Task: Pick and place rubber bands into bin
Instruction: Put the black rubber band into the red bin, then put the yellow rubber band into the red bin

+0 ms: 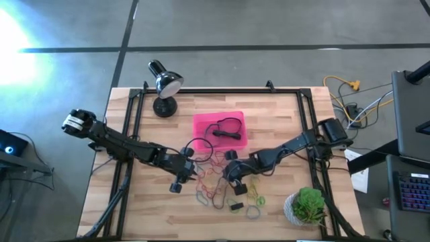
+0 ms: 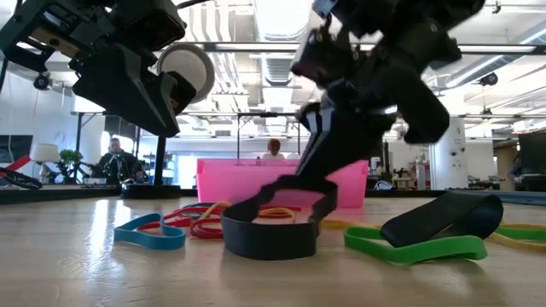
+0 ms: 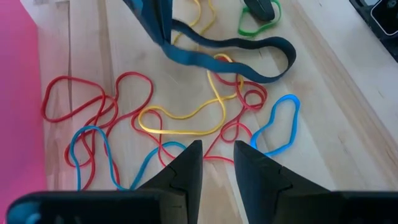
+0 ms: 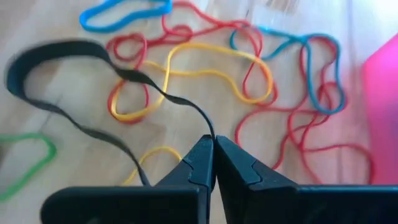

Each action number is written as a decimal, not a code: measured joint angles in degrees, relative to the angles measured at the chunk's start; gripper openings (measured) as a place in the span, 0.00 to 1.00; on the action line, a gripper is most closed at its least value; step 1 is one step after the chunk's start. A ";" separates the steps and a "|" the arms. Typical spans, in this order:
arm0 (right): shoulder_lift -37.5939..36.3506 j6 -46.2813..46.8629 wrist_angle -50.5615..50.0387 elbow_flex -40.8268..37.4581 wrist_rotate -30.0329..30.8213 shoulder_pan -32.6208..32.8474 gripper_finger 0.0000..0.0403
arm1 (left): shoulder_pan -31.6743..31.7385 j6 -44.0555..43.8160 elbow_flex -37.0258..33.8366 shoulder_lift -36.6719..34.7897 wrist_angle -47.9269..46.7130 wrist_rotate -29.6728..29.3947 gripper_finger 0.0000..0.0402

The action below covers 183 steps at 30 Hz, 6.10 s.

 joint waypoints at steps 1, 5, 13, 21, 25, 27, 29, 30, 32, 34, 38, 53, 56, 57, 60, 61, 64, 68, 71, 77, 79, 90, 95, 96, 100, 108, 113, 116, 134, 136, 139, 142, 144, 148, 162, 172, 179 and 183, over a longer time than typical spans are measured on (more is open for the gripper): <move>-0.60 -0.59 -1.07 0.80 0.20 0.00 0.02 | 0.00 0.00 0.00 0.00 0.01 0.00 0.19; -3.36 -3.29 -6.54 4.14 3.36 0.00 0.02 | 0.00 0.04 -0.04 0.00 0.03 -0.09 0.19; -8.44 -11.48 -17.07 11.37 13.43 -0.33 0.02 | 0.00 0.08 -0.13 0.00 0.08 -0.26 0.19; -12.88 -17.51 -18.49 14.25 18.61 -5.10 0.02 | 0.01 0.09 -0.15 0.00 0.46 -0.39 0.19; -14.19 -19.80 -18.44 14.58 20.10 -9.28 0.02 | 0.02 0.09 -0.17 0.00 0.46 -0.42 0.19; -14.62 -20.48 -18.59 14.57 21.00 -11.87 0.02 | 0.02 0.09 -0.18 0.00 0.46 -0.42 0.19; -14.58 -20.52 -18.59 14.32 21.04 -14.76 0.02 | 0.00 0.19 -0.20 0.00 0.62 -0.42 0.19; -14.42 -20.41 -18.67 14.23 21.01 -16.09 0.02 | 0.01 0.22 -0.20 0.00 0.62 -0.43 0.19; -14.08 -19.71 -18.62 14.02 20.53 -18.48 0.02 | 0.00 0.22 -0.20 0.00 0.66 -0.42 0.19; -13.40 -18.84 -18.57 13.89 18.26 -20.82 0.02 | 0.00 0.28 -0.22 0.00 0.66 -0.43 0.19; -12.11 -17.10 -18.45 13.40 13.48 -24.41 0.02 | 0.01 0.33 -0.26 0.00 0.76 -0.44 0.19; -9.60 -12.97 -18.82 11.98 9.89 -27.80 0.03 | 0.00 0.33 -0.92 0.00 1.94 -0.61 0.19; -9.43 -12.79 -19.59 11.97 7.63 -27.81 0.07 | 0.01 0.33 -0.94 0.00 2.09 -0.61 0.19; -9.41 -12.74 -19.67 11.94 6.80 -27.85 0.09 | 0.02 0.33 -0.94 0.00 2.06 -0.61 0.19; -9.38 -12.46 -19.77 11.77 5.74 -27.78 0.16 | 0.01 0.32 -0.94 0.00 2.09 -0.61 0.19; -9.38 -12.17 -19.78 11.75 5.69 -27.78 0.19 | 0.00 0.32 -0.94 0.00 2.10 -0.61 0.19; -9.40 -11.68 -20.56 11.74 5.45 -27.78 0.26 | 0.00 0.31 -0.94 0.00 2.10 -0.61 0.19; -9.48 -10.76 -23.33 11.72 3.91 -27.43 0.32 | 0.00 0.31 -0.94 0.00 2.12 -0.61 0.19; -9.51 -9.84 -26.59 11.70 -2.74 -27.23 0.35 | 0.00 0.28 -0.94 0.00 2.15 -0.59 0.19; -9.90 -5.31 -32.63 11.66 -11.11 -25.11 0.37 | 0.00 0.38 -0.96 0.00 3.22 -0.59 0.19; -10.12 -4.90 -33.88 11.66 -11.17 -23.64 0.37 | 0.01 1.29 -1.14 0.00 5.10 -0.58 0.19; -12.07 -0.82 -36.14 11.65 -11.17 -11.60 0.33 | 0.00 4.73 -1.23 6.61 16.80 0.79 0.19; -14.41 2.44 -37.71 11.60 -10.02 -5.59 0.31 | 0.00 6.40 -0.08 12.00 27.68 3.84 0.19; -14.95 3.31 -38.03 11.55 -9.11 -4.45 0.31 | 0.00 6.45 0.08 13.00 29.78 4.21 0.19; -17.16 6.85 -41.42 11.22 -2.85 -0.25 0.29 | 0.00 6.47 0.76 17.32 38.38 4.53 0.19; -22.61 16.01 -46.79 7.64 12.38 5.43 0.28 | 0.00 6.45 4.48 25.54 44.75 7.53 0.19; -26.79 22.75 -46.49 2.74 13.89 6.66 0.29 | 0.00 6.41 4.70 24.59 36.47 6.22 0.19; -28.93 25.67 -45.60 -0.59 13.90 7.16 0.28 | 0.00 6.10 4.57 21.34 27.05 1.95 0.19; -32.08 24.70 -35.54 -8.28 15.16 7.52 0.23 | 0.00 8.09 4.33 19.54 20.43 -0.06 0.19; -32.08 24.70 -35.50 -8.28 15.16 7.52 0.23 | 0.00 8.08 4.51 20.43 21.42 -0.07 0.19; -32.06 24.71 -35.36 -8.16 15.16 7.52 0.24 | 0.00 7.89 4.34 21.11 20.86 -0.07 0.19; -32.07 24.72 -35.11 -8.02 15.14 7.52 0.23 | 0.00 7.68 4.38 22.21 20.83 -0.09 0.19; -32.11 24.70 -34.35 -8.02 15.14 7.52 0.23 | 0.00 7.47 4.57 23.24 21.58 -0.13 0.19; -32.11 24.70 -34.18 -8.03 15.14 7.52 0.21 | 0.00 7.41 4.55 24.28 22.18 -0.13 0.19; -32.11 24.70 -34.10 -8.10 15.11 7.52 0.21 | 0.00 4.41 4.57 24.85 22.74 2.73 0.19; -32.11 24.68 -34.07 -8.12 15.09 7.52 0.19 | -0.04 1.44 4.57 24.85 22.83 3.32 0.19; -32.11 24.68 -34.07 -8.12 15.05 7.52 0.20 | 0.02 1.44 4.57 24.51 23.72 0.03 0.19; -32.11 24.68 -34.05 -8.12 15.03 7.52 0.20 | 0.04 1.65 4.57 24.41 23.46 -2.46 0.19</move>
